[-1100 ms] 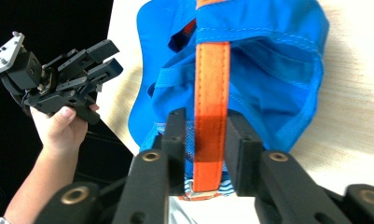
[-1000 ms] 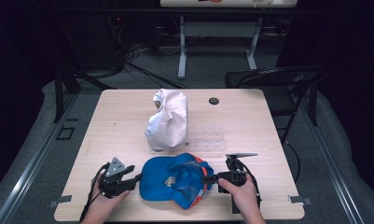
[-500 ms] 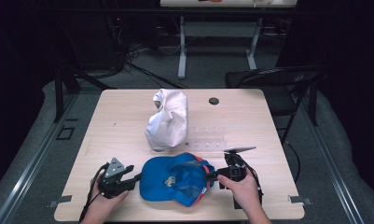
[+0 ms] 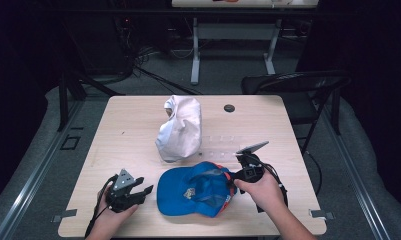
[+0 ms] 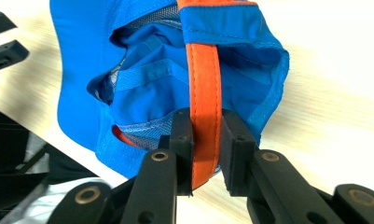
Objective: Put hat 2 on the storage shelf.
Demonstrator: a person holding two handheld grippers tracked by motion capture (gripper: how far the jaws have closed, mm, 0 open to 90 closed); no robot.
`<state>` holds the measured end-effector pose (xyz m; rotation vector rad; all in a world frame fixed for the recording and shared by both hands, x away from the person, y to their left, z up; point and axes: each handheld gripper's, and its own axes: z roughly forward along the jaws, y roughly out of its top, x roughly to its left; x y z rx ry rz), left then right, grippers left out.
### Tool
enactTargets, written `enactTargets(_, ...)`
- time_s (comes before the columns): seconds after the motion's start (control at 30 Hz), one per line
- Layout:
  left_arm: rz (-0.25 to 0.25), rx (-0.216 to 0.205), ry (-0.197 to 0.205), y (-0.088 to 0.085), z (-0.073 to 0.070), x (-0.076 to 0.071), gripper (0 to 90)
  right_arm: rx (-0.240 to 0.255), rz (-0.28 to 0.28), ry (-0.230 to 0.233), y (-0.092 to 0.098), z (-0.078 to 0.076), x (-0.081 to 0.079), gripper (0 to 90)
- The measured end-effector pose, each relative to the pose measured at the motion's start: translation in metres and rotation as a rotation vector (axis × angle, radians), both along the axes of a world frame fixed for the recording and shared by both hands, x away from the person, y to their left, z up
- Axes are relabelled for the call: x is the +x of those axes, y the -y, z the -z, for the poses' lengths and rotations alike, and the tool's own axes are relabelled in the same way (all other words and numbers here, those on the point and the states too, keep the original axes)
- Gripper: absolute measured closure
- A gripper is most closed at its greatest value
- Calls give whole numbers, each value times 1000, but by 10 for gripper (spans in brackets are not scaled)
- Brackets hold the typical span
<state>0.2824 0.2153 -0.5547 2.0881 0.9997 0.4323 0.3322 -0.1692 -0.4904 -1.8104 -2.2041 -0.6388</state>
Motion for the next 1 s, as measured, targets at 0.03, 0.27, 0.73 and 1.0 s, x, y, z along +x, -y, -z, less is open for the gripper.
enactTargets(0.03, 1, 3, -3, 1, 0, -1, 517, -12, 14, 12, -1, -2, 0, 772)
enactTargets(0.27, 19, 12, -6, 6, 3, -2, 517, -104, -22, -32, -1, -17, 8, 772)
enactTargets(0.73, 24, 14, -7, 4, 0, -2, 517, -178, 28, -80, 3, -62, 21, 772)
enactTargets(1.0, 19, 9, -5, 3, 1, -2, 517, -257, 10, -108, 6, -85, 23, 772)
